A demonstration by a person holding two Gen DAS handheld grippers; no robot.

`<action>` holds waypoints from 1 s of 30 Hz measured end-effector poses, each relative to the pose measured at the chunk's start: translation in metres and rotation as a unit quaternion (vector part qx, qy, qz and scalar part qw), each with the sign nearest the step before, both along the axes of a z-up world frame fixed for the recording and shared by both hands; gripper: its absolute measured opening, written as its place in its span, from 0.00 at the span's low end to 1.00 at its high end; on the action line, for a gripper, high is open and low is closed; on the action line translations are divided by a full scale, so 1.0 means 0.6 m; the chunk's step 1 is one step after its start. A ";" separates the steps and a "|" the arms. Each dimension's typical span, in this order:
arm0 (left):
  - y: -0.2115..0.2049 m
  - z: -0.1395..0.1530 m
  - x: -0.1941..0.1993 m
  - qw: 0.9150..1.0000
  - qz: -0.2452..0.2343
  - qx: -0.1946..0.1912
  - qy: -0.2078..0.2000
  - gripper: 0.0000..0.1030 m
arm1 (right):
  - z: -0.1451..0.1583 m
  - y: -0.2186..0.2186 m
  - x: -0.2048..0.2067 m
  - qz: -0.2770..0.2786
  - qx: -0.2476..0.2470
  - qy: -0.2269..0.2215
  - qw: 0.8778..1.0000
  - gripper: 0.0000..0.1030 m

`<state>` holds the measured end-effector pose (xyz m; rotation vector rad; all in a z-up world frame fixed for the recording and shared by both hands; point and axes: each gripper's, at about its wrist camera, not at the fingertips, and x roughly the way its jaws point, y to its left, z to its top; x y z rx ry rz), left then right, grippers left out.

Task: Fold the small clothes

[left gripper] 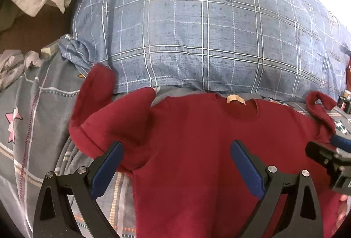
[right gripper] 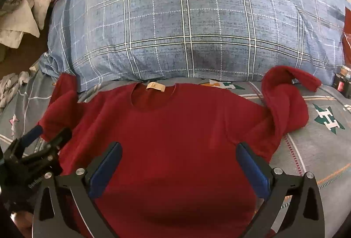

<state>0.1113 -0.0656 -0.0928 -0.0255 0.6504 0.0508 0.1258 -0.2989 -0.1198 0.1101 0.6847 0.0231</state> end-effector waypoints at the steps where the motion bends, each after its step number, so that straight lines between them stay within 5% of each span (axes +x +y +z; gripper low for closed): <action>1: 0.001 0.001 0.000 1.000 0.000 -0.001 0.001 0.95 | -0.001 0.000 0.001 0.001 0.000 0.002 1.000 1.00; 12: 0.021 -0.008 0.044 0.998 0.006 -0.026 0.052 0.89 | -0.001 0.006 -0.001 0.010 -0.005 0.001 1.000 1.00; 30: 0.016 -0.013 0.052 0.998 0.018 -0.019 0.055 0.89 | -0.009 0.024 0.002 0.033 -0.018 0.008 0.999 1.00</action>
